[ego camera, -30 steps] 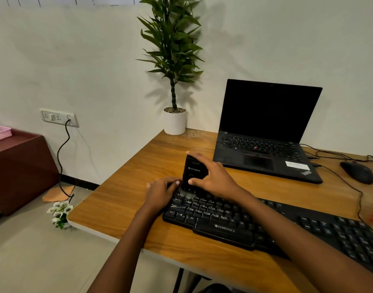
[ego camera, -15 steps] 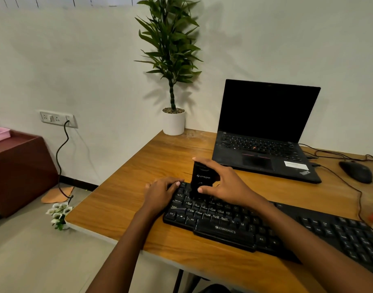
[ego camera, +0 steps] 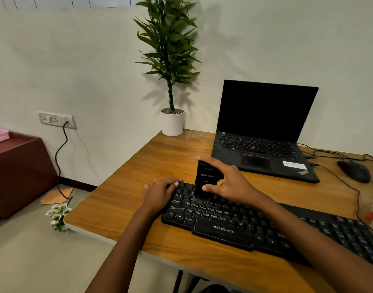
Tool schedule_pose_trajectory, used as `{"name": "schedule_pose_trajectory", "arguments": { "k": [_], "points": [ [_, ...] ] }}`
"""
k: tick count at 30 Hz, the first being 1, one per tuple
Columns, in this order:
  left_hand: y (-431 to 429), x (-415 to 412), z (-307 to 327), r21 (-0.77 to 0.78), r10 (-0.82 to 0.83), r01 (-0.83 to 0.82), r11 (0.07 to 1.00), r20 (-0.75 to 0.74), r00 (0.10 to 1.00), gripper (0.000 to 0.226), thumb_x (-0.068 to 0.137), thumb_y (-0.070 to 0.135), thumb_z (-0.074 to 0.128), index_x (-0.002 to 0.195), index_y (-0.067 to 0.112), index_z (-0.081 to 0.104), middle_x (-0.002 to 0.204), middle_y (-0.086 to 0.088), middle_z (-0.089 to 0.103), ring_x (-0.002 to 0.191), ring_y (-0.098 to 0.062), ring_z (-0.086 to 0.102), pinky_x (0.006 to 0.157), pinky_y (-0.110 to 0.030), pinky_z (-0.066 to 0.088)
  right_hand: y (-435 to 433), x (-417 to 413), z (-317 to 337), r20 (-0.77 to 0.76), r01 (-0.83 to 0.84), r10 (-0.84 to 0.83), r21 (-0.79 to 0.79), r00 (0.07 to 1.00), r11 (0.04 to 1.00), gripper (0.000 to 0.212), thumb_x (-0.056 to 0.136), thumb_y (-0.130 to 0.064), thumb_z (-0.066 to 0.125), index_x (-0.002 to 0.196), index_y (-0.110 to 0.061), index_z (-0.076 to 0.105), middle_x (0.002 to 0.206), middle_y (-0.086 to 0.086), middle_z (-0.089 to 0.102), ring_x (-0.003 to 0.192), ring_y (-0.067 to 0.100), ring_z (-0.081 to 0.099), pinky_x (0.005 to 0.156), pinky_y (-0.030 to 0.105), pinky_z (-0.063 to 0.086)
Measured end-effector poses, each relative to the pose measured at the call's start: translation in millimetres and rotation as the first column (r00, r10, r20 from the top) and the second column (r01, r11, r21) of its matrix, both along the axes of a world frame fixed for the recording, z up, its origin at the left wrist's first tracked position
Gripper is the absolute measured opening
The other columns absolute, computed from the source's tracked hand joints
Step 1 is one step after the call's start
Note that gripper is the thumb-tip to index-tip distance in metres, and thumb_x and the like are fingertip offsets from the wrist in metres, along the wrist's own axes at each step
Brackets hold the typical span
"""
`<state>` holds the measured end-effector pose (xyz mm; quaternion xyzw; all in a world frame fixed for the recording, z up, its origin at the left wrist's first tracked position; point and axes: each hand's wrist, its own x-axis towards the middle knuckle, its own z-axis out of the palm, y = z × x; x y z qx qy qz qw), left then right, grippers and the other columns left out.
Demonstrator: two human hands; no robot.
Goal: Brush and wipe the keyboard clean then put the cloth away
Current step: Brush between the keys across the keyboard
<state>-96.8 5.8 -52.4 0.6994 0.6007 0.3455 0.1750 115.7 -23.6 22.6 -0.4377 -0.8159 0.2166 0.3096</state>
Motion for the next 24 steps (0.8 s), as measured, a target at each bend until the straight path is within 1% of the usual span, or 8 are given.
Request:
{"name": "schedule_pose_trajectory", "arguments": {
  "k": [2, 7, 10, 13, 15, 17, 21, 24],
  "points": [
    [-0.2, -0.1, -0.9, -0.003, -0.002, 0.002, 1.0, -0.004, 1.0, 0.025, 0.096, 0.035, 0.047, 0.116, 0.037, 0.063, 0.126, 0.013, 0.06, 0.121, -0.012, 0.048, 0.102, -0.037, 0.016, 0.0, 1.7, -0.1, 0.005, 0.039, -0.039, 0.039, 0.999, 0.998, 0.073, 0.08, -0.013, 0.072, 0.138, -0.038, 0.035, 0.118, 0.003, 0.063, 0.045, 0.004, 0.051, 0.047, 0.018, 0.044],
    [-1.2, 0.5, 1.0, 0.004, -0.002, 0.002, 1.0, -0.017, 1.0, 0.026, 0.097, 0.036, 0.047, 0.117, 0.036, 0.063, 0.125, 0.013, 0.061, 0.12, -0.012, 0.048, 0.09, -0.031, 0.014, 0.7, 0.7, 2.5, 0.019, -0.005, 0.005, 0.038, 1.0, 0.999, 0.075, 0.078, -0.014, 0.073, 0.131, -0.047, 0.033, 0.131, -0.007, 0.055, 0.074, 0.01, 0.066, 0.069, 0.019, 0.053],
    [-0.1, 0.0, -0.1, -0.01, -0.003, 0.003, 1.0, -0.03, 1.0, 0.026, 0.097, 0.036, 0.046, 0.117, 0.038, 0.062, 0.126, 0.013, 0.06, 0.122, -0.014, 0.047, 0.101, -0.036, 0.016, 3.9, 2.8, 5.4, 0.05, 0.048, -0.05, 0.048, 0.998, 0.998, 0.075, 0.079, -0.015, 0.073, 0.137, -0.04, 0.033, 0.127, 0.0, 0.058, 0.06, 0.005, 0.06, 0.065, 0.018, 0.052],
    [-0.6, 0.0, 0.8, 0.002, -0.009, 0.009, 1.0, 0.0, 1.0, 0.025, 0.097, 0.035, 0.047, 0.115, 0.038, 0.063, 0.124, 0.014, 0.061, 0.121, -0.014, 0.047, 0.092, -0.032, 0.016, 2.8, 2.1, 7.0, 0.04, -0.022, 0.022, 0.01, 0.999, 1.0, 0.074, 0.078, -0.015, 0.074, 0.13, -0.047, 0.032, 0.131, -0.005, 0.054, 0.089, 0.012, 0.064, 0.077, 0.02, 0.052],
    [-1.6, 0.9, 1.9, 0.005, -0.01, 0.01, 1.0, 0.0, 1.0, 0.025, 0.097, 0.034, 0.047, 0.116, 0.037, 0.063, 0.124, 0.013, 0.061, 0.12, -0.014, 0.048, 0.086, -0.028, 0.012, 4.9, 3.2, 7.7, 0.078, 0.018, -0.02, 0.027, 0.997, 0.999, 0.076, 0.078, -0.017, 0.073, 0.133, -0.047, 0.031, 0.129, -0.002, 0.056, 0.08, 0.009, 0.064, 0.079, 0.03, 0.054],
    [-2.1, 1.0, 2.6, 0.0, -0.005, 0.005, 1.0, -0.009, 1.0, 0.025, 0.097, 0.035, 0.047, 0.116, 0.037, 0.063, 0.125, 0.013, 0.061, 0.119, -0.013, 0.048, 0.086, -0.028, 0.011, 5.1, 3.6, 7.3, 0.072, 0.043, -0.045, 0.036, 0.996, 0.998, 0.076, 0.078, -0.016, 0.073, 0.134, -0.047, 0.031, 0.126, 0.0, 0.058, 0.072, 0.011, 0.064, 0.073, 0.03, 0.055],
    [-0.8, -0.3, 2.0, -0.003, -0.004, 0.004, 1.0, -0.027, 1.0, 0.026, 0.097, 0.036, 0.047, 0.116, 0.038, 0.063, 0.126, 0.013, 0.06, 0.12, -0.013, 0.048, 0.092, -0.031, 0.016, 0.1, 6.6, 6.5, 0.054, -0.002, 0.001, 0.011, 0.999, 1.0, 0.075, 0.077, -0.017, 0.074, 0.133, -0.045, 0.033, 0.131, -0.012, 0.052, 0.101, 0.013, 0.06, 0.086, 0.021, 0.049],
    [-0.7, -0.5, 1.1, -0.015, -0.007, 0.007, 1.0, -0.016, 1.0, 0.026, 0.096, 0.035, 0.047, 0.117, 0.037, 0.062, 0.128, 0.012, 0.059, 0.122, -0.014, 0.047, 0.1, -0.036, 0.016, 0.6, 10.8, 4.3, 0.033, 0.041, -0.042, 0.022, 0.999, 0.999, 0.075, 0.078, -0.016, 0.073, 0.13, -0.049, 0.031, 0.122, 0.0, 0.06, 0.072, 0.014, 0.063, 0.062, 0.017, 0.05]
  ]
}}
